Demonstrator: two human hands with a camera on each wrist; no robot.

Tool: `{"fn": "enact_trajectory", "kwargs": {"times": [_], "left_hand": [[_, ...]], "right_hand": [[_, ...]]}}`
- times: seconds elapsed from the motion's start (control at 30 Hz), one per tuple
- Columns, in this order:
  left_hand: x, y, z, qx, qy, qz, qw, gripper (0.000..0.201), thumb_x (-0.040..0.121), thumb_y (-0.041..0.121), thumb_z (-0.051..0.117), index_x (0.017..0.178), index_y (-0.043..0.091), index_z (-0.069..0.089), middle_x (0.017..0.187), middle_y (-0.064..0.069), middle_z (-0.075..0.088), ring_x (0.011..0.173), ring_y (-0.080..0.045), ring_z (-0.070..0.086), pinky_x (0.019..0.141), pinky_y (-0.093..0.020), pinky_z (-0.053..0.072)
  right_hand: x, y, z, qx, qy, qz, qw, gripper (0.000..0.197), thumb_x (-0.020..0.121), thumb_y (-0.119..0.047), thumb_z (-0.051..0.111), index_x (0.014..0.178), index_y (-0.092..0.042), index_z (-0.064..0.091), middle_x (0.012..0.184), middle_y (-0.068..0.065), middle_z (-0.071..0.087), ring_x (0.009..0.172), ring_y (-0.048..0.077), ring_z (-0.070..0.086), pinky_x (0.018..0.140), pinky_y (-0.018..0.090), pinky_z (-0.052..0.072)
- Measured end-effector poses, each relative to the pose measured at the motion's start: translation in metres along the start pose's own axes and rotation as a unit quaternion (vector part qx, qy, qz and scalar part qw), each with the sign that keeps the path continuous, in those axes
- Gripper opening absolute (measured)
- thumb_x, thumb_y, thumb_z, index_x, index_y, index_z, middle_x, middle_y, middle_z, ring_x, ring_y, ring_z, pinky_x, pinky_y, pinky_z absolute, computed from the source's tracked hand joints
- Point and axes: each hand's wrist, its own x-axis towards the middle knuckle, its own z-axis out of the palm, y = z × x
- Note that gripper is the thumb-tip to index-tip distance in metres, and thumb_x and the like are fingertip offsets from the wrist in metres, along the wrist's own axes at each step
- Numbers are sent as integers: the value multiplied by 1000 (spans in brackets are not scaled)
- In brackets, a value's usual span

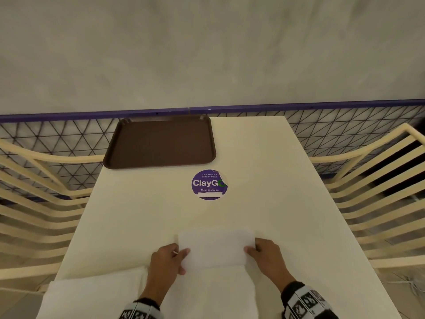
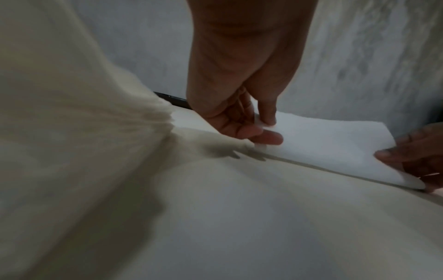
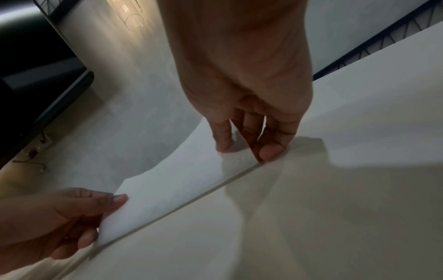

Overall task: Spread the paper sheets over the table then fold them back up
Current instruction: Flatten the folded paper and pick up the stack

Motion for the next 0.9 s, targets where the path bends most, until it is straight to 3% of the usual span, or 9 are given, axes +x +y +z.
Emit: {"fn": "enact_trajectory", "kwargs": {"times": [0.13,0.23,0.33,0.43,0.53,0.67,0.73,0.83,0.9], "left_hand": [[7,0,7,34,18,-4,999,37,86,34,64,58,18,47,39,1,56,37,-6,52,45,-16,40],[7,-1,10,83,73,12,994,24,85,38,64,76,21,50,71,2,62,66,-18,61,61,-28,48],[-2,-4,24,131,165,199,957,24,87,31,59,106,17,53,99,-3,60,90,-21,59,79,-29,45],[-21,-14,52,297,56,383,873,44,92,45,29,128,24,42,127,1,57,123,-18,40,106,-21,21],[-16,-41,72,388,-26,384,837,66,95,52,12,150,16,5,158,-2,2,144,-24,0,114,-31,-2],[-12,-53,80,418,-36,399,815,64,97,49,3,149,13,-3,158,-3,-8,145,-28,-10,115,-34,-6],[-10,-47,79,419,-51,396,815,67,96,50,13,149,12,-4,158,-4,-10,145,-28,-10,115,-34,-7],[-12,-46,79,432,-41,386,814,80,88,54,24,148,11,-6,157,-5,-11,145,-27,-11,115,-34,-7],[-16,-46,73,439,-49,363,820,80,87,57,20,148,11,-4,158,-5,-10,145,-27,-10,114,-34,-7]], "right_hand": [[9,-7,1,-36,9,26,999,49,87,-27,60,55,-17,24,53,-4,27,48,10,25,48,23,25],[10,-9,1,-54,10,27,998,50,87,-25,60,55,-16,24,53,-3,27,49,10,25,48,21,26],[12,-10,2,-55,9,32,998,50,87,-23,60,54,-16,24,54,-3,27,49,10,25,46,21,25],[13,-9,2,-49,7,27,998,49,88,-22,60,55,-16,24,54,-4,28,49,9,25,46,21,26],[9,-12,1,-63,19,-2,998,33,85,-24,63,65,-17,38,62,-5,38,56,8,35,51,19,28],[-6,-21,16,-220,94,-167,956,51,55,-24,79,100,-20,55,90,-5,59,82,14,51,67,23,44],[-18,-20,37,-267,43,-263,926,47,71,-39,63,115,-26,50,107,-12,64,99,8,58,87,21,43],[-25,4,54,-364,-86,-269,888,59,96,-54,17,147,-23,21,147,-11,37,135,10,34,111,24,12],[-22,24,48,-387,-105,-261,878,63,97,-54,11,148,-19,2,158,-2,3,144,14,5,111,29,4]]}}
